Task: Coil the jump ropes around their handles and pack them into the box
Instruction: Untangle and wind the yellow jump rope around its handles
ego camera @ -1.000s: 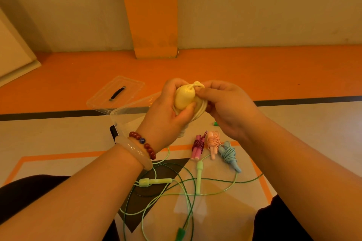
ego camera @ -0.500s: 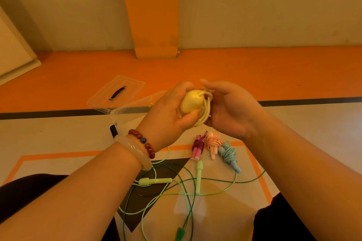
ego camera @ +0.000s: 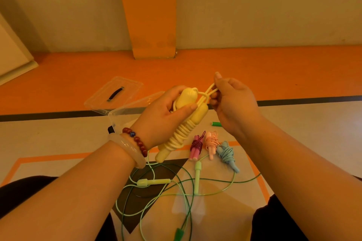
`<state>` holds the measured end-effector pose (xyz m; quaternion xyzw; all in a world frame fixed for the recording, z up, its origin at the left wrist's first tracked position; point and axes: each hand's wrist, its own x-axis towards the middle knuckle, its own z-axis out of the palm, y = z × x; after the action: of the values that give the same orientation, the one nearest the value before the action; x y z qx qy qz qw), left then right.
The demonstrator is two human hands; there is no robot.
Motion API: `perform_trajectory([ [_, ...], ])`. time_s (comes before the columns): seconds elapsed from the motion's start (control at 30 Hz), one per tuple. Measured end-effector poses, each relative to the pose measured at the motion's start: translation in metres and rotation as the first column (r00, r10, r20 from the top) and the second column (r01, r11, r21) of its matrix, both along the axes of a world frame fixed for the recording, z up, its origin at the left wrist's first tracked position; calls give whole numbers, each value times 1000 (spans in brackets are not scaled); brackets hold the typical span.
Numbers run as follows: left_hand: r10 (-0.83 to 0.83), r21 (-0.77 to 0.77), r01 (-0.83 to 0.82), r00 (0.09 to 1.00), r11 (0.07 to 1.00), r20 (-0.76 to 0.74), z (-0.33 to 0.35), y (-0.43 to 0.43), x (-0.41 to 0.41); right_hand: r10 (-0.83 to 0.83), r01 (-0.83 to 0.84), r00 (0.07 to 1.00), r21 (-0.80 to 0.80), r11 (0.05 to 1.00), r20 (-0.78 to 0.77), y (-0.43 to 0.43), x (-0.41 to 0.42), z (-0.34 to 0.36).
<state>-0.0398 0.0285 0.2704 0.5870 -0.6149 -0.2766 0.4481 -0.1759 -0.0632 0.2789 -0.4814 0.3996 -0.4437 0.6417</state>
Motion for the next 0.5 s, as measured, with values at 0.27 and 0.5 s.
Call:
perform_trajectory([
  [0.27, 10, 33, -2, 971, 999, -240, -5, 1, -9, 88, -186, 915, 219, 958, 393, 17, 9, 11],
  [0.5, 76, 56, -67, 982, 996, -172, -11, -2, -17, -161, 14, 900, 340, 940, 406, 6, 11, 7],
])
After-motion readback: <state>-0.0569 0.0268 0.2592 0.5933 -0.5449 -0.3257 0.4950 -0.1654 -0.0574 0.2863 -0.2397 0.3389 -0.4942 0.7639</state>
